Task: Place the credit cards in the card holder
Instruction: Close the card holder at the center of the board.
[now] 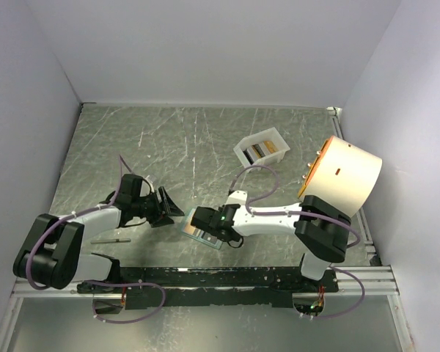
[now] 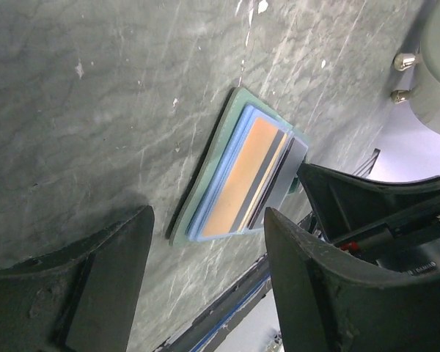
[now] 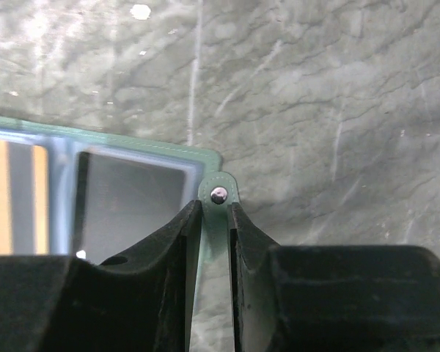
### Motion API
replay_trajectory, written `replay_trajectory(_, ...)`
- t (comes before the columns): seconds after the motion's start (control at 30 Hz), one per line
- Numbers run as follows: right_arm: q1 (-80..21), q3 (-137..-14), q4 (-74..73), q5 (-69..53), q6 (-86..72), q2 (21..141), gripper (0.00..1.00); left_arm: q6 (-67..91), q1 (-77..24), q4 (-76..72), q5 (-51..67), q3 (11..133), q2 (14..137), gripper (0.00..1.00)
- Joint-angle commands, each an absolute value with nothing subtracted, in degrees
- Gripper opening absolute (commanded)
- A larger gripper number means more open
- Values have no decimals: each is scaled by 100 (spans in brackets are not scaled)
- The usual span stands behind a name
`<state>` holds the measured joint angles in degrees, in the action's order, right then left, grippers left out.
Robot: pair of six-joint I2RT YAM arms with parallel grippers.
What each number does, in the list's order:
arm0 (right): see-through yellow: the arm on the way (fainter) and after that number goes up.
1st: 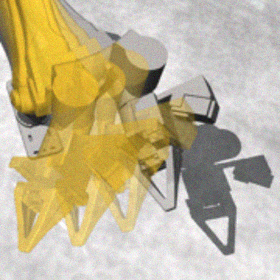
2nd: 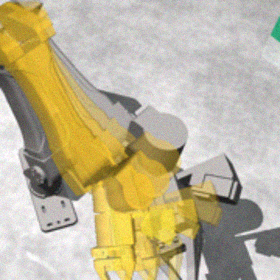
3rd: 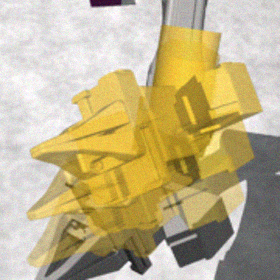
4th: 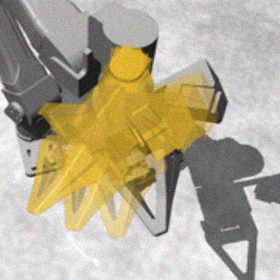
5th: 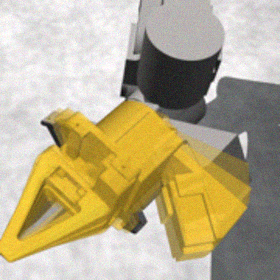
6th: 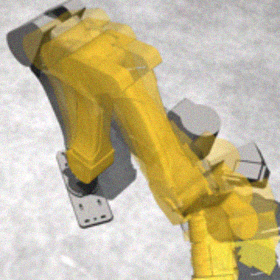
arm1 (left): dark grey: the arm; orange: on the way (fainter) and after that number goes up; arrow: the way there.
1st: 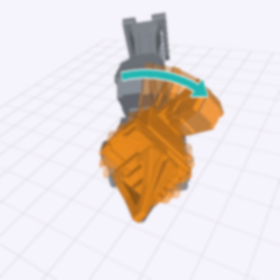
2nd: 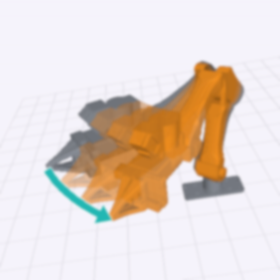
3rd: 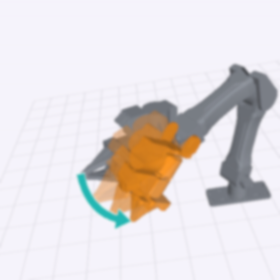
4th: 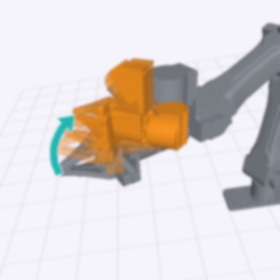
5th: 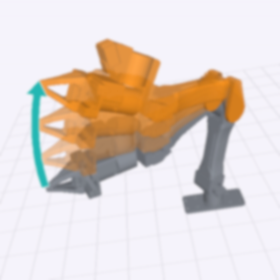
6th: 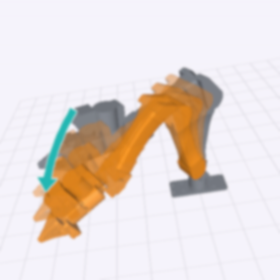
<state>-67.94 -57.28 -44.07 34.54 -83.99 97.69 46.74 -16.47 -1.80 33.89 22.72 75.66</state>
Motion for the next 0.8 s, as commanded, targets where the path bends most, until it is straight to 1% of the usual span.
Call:
replay_trajectory(0.0, -6760, -4949, -3013, 3613, -7412, 9441, 22, 4629, -1626, -246, 3502, 2338, 7741, 73)
replay_trajectory(0.07, -6700, -4473, -2046, 3506, -6817, 9214, 22, 4817, -1626, -627, 3739, 2218, 7990, 73)
replay_trajectory(0.13, -6541, -4192, -1523, 3291, -6569, 9095, 21, 4988, -1624, -851, 3883, 2143, 8190, 72)
replay_trajectory(0.23, -6378, -4038, -1209, 3138, -6410, 9050, 17, 5214, -1626, -1222, 4134, 2029, 8277, 72)
replay_trajectory(0.37, -6298, -3912, -898, 2925, -6242, 9139, 11, 5786, -1626, -2204, 4516, 1794, 8377, 72)
replay_trajectory(0.57, -6262, -3690, -542, 2789, -6263, 9086, 10, 6616, -1693, -3185, 4903, 1478, 8137, 71)
replay_trajectory(0.63, -6225, -3617, -384, 2689, -6220, 9066, 10, 6672, -1768, -3091, 4850, 1502, 7899, 71)
replay_trajectory(0.77, -6175, -3611, -296, 2595, -6187, 9044, 10, 6495, -1939, -2356, 4559, 1744, 7344, 71)
